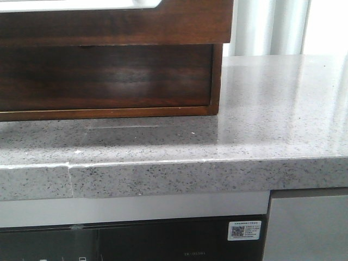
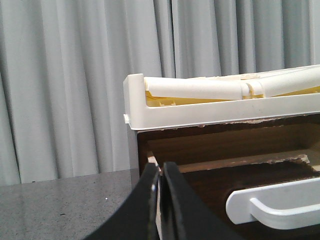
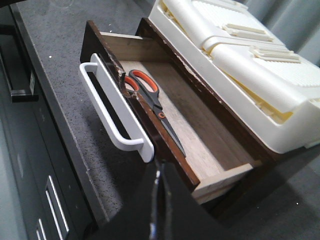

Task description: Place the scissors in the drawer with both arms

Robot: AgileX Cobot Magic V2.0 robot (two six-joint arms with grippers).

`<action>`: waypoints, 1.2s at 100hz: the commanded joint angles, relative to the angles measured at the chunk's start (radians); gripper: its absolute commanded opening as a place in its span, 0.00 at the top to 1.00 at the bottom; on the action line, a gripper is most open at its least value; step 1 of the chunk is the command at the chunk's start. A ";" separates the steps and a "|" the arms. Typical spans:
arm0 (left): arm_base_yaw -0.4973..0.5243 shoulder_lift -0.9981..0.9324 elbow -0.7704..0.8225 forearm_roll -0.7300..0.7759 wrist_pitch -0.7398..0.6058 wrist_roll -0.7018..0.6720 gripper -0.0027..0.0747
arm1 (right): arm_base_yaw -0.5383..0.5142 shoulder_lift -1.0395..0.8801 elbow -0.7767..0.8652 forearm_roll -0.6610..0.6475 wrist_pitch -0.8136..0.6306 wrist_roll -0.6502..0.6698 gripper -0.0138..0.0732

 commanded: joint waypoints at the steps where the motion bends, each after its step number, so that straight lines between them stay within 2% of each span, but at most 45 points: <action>1: -0.006 -0.031 -0.011 -0.010 -0.068 -0.012 0.99 | -0.008 -0.117 0.095 0.013 -0.164 0.018 0.90; 27: -0.006 -0.031 0.063 -0.087 -0.140 -0.012 0.99 | -0.008 -0.456 0.397 0.013 -0.233 0.018 0.90; 50: -0.006 -0.031 0.096 -0.194 -0.140 -0.012 0.99 | -0.008 -0.646 0.517 0.013 -0.231 0.018 0.90; 120: -0.006 -0.031 0.097 -0.194 -0.140 -0.010 0.99 | -0.008 -0.670 0.536 0.013 -0.227 0.018 0.90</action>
